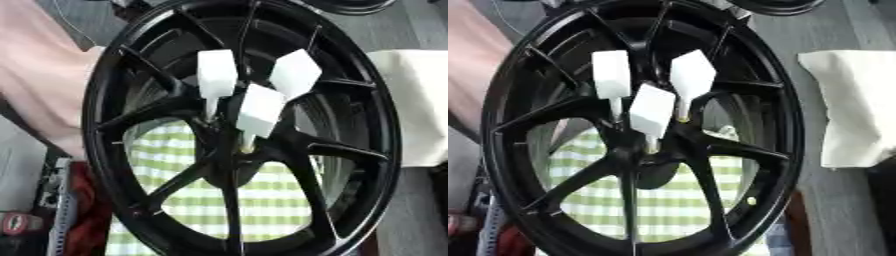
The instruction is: Pull the pin out of the wheel hub.
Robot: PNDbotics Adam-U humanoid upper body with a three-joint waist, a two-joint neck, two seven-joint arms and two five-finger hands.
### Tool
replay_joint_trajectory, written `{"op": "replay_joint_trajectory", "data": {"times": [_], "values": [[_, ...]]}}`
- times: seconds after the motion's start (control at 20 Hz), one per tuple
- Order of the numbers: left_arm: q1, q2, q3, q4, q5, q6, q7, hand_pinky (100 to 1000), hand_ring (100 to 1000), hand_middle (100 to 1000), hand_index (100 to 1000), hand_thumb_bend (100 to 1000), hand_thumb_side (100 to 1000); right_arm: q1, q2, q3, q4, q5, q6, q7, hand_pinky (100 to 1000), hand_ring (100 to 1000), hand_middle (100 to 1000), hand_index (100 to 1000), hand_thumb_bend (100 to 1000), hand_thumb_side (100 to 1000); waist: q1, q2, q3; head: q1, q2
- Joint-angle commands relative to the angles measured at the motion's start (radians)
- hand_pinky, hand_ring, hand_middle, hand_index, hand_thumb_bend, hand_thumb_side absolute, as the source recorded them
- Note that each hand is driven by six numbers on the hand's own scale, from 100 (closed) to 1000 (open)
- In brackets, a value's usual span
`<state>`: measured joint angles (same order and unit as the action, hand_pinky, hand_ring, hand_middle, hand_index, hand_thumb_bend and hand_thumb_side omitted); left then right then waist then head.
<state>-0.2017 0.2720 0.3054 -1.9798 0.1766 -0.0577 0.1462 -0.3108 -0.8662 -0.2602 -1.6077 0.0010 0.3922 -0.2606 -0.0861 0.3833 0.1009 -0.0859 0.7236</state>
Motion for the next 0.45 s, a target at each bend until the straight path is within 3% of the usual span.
{"op": "replay_joint_trajectory", "data": {"times": [0.05, 0.45], "values": [[-0.006, 0.009, -0.001, -0.02, 0.001, -0.003, -0.006, 870, 714, 743, 859, 100, 911, -0.031, -0.027, 0.042, -0.091, -0.052, -0.05, -0.002, 923, 862, 722, 753, 115, 350, 0.003, -0.025, 0.003, -0.008, -0.014], [-0.012, 0.01, -0.007, -0.02, 0.004, -0.007, -0.015, 870, 715, 743, 859, 100, 910, -0.072, -0.012, 0.173, -0.294, -0.177, -0.172, 0.031, 930, 838, 690, 728, 100, 357, 0.007, -0.023, 0.02, -0.017, -0.017]]}}
